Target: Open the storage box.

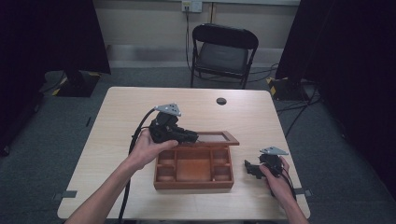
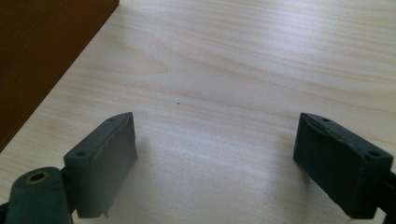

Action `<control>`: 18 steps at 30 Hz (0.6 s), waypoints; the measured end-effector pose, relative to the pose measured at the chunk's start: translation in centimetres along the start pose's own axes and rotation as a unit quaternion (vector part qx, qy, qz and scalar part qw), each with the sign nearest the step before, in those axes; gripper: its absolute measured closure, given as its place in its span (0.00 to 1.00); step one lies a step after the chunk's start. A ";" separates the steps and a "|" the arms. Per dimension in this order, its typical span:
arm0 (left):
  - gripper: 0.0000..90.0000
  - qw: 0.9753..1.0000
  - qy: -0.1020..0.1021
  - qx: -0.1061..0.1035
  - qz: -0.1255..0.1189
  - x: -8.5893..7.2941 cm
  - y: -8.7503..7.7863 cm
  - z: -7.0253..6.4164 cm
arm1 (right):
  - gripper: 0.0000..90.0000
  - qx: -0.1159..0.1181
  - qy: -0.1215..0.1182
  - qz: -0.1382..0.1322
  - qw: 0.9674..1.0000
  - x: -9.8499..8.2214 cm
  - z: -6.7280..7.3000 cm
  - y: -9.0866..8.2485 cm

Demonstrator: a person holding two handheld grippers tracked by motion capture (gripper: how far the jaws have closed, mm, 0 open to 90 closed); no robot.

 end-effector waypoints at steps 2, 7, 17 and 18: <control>0.90 1.000 0.001 0.002 0.005 0.0 0.1 -0.1 | 0.14 0.000 0.000 0.000 1.000 0.0 0.0 0.0; 0.91 1.000 0.003 0.004 0.004 0.1 0.1 -0.1 | 0.14 0.000 0.000 0.000 1.000 0.0 0.0 0.0; 0.91 1.000 0.005 0.011 0.000 0.7 -0.2 0.3 | 0.14 0.000 0.000 0.000 1.000 0.0 0.0 0.0; 0.91 1.000 0.008 0.015 0.001 0.9 -0.2 0.3 | 0.14 0.000 0.000 0.000 1.000 0.0 0.0 0.0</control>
Point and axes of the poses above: each handheld gripper's, and its own axes: y roughly forward along the jaws, x roughly out of its top, z roughly to its left, the point moved 1 cm from there along y, roughly forward along the jaws, and after that the axes turned 7 degrees about y, right-handed, at the moved point
